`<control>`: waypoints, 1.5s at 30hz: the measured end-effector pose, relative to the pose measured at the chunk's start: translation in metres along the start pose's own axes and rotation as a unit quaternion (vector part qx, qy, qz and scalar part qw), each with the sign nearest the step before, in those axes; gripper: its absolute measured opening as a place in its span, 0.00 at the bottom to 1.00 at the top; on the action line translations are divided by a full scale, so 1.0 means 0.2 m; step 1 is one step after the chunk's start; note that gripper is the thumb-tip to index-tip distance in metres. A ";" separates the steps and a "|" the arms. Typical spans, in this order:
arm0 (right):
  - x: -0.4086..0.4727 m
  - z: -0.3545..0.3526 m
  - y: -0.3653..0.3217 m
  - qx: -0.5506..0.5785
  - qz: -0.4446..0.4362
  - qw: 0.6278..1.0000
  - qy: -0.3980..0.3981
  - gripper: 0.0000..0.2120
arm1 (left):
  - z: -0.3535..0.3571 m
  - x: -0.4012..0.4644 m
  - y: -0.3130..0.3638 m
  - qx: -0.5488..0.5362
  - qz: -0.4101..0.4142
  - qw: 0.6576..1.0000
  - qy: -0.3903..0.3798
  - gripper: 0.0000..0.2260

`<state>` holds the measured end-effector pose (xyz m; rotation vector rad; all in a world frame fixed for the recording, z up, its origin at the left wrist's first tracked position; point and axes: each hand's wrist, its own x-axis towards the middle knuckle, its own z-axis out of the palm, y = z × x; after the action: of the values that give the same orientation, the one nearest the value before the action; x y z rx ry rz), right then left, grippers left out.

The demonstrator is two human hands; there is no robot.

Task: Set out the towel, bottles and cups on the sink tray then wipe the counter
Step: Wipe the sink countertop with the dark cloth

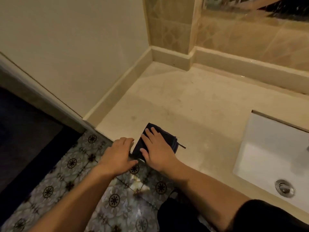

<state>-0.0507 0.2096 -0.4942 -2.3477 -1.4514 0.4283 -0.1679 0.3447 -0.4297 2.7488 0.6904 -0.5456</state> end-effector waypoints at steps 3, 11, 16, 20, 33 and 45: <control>0.04 0.04 0.05 -0.012 -0.020 1.000 -0.010 0.31 | -0.01 0.17 -0.04 0.018 0.016 0.999 -0.021 0.52; -0.10 0.05 0.20 -0.015 0.055 0.997 0.052 0.38 | -0.05 0.56 0.07 0.132 0.089 0.985 -0.065 0.67; -0.29 0.00 0.30 -0.027 0.202 0.978 0.045 0.40 | -0.08 0.79 0.12 0.133 0.164 0.976 -0.059 0.72; -0.45 0.00 0.29 -0.022 0.326 0.943 0.063 0.41 | -0.09 0.97 0.08 0.133 0.183 0.973 -0.036 0.76; 0.03 0.09 0.09 -0.062 0.338 0.938 0.050 0.30 | -0.08 1.19 -0.10 0.099 0.248 0.954 -0.135 0.81; 0.48 0.03 0.24 -0.080 0.245 0.965 0.051 0.32 | -0.08 1.26 -0.13 0.117 0.282 0.951 -0.045 0.75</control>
<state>0.0270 0.2766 -0.5272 -2.8121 -0.8755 0.3127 0.0306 0.4731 -0.5235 2.9171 -0.2060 -0.6392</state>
